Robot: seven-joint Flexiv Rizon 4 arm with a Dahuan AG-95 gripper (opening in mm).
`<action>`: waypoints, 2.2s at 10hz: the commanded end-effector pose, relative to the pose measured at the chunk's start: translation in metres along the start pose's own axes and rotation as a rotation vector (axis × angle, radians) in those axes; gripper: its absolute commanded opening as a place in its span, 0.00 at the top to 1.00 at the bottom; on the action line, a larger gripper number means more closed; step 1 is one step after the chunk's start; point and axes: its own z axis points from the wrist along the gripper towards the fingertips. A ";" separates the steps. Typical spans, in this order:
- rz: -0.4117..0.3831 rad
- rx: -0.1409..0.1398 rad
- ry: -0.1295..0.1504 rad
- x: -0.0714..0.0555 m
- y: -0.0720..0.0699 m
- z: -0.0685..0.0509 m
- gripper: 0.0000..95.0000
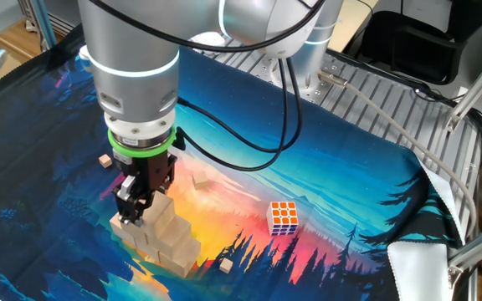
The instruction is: Stack the blocks into a pyramid shape
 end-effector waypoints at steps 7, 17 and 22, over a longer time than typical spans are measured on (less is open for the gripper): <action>0.008 0.009 -0.004 0.001 -0.001 0.000 0.40; -0.044 0.062 0.027 0.004 -0.008 -0.024 0.00; -0.324 0.139 0.200 0.006 -0.032 -0.074 0.40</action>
